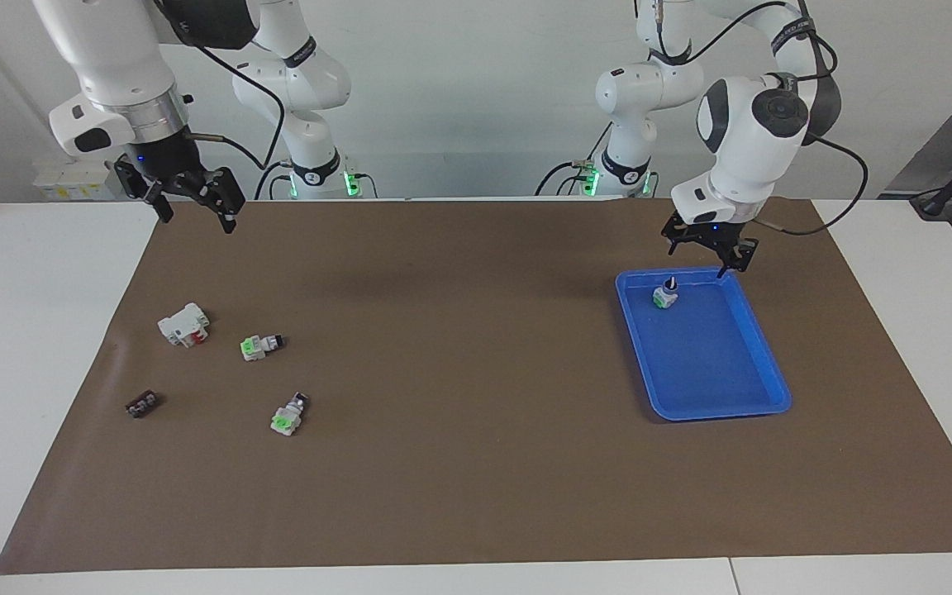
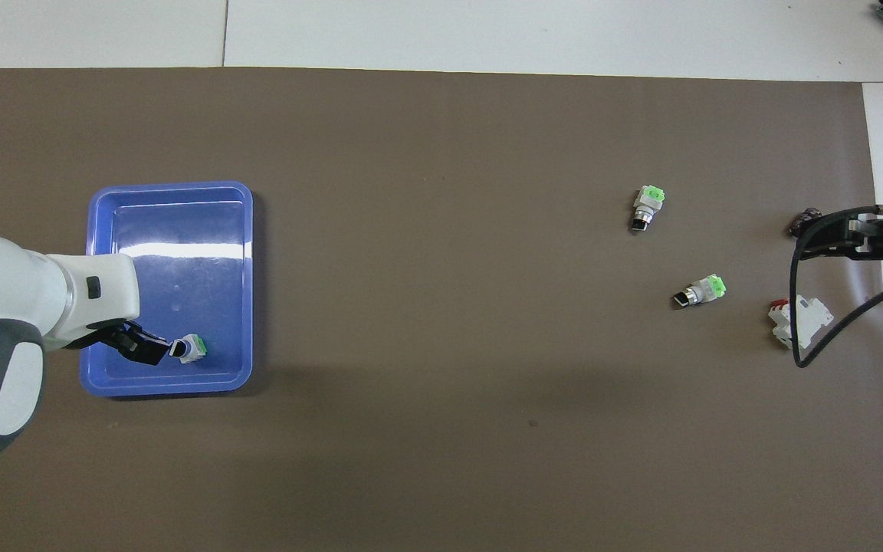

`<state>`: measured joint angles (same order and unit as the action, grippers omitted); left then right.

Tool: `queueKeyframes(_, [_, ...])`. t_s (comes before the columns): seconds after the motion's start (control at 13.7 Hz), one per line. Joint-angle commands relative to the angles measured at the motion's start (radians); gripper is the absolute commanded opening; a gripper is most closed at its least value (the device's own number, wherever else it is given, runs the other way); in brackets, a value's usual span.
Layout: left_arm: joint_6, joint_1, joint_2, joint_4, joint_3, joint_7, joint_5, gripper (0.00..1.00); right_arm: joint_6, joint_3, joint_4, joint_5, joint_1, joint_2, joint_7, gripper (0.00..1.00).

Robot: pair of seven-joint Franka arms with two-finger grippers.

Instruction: Turn and place switch with both arms

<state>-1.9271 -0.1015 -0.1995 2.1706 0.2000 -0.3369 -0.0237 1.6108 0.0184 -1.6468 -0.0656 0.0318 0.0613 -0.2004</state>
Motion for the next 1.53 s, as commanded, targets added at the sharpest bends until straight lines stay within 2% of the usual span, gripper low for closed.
queueKeyframes(0.0, [-0.009,0.117,0.006,-0.021,-0.124,0.226,-0.01,1.0,-0.009,0.0,0.001,-0.007,-0.016,0.005,0.079,0.99])
queueKeyframes(0.15, [0.048,0.219,0.067,-0.156,-0.229,0.245,-0.009,1.0,-0.037,0.0,0.022,0.013,-0.021,0.002,0.079,0.99])
queueKeyframes(0.29, [0.138,0.232,0.132,-0.307,-0.237,0.246,0.001,1.0,-0.109,-0.002,0.09,0.062,-0.026,-0.008,0.076,0.99])
queueKeyframes(0.44, [0.264,0.217,0.199,-0.495,-0.238,0.253,0.074,1.0,-0.126,-0.002,0.096,0.095,-0.026,-0.014,0.075,0.99])
queueKeyframes(0.58, [0.353,0.214,0.232,-0.619,-0.238,0.254,0.11,1.0,-0.156,-0.002,0.098,0.098,-0.026,-0.012,0.075,0.99])
queueKeyframes(0.87, [0.398,0.214,0.212,-0.634,-0.243,0.256,0.091,1.0,-0.127,0.0,0.087,0.04,-0.012,-0.009,0.079,0.99])
queueKeyframes(1.17, [0.477,0.212,0.12,-0.569,-0.24,0.253,0.048,1.0,-0.109,-0.005,0.075,0.01,-0.007,-0.005,0.084,0.99])
queueKeyframes(1.46, [0.5,0.189,0.115,-0.569,-0.238,0.256,0.047,1.0,-0.126,-0.006,0.075,0.015,-0.007,-0.003,0.078,0.99])
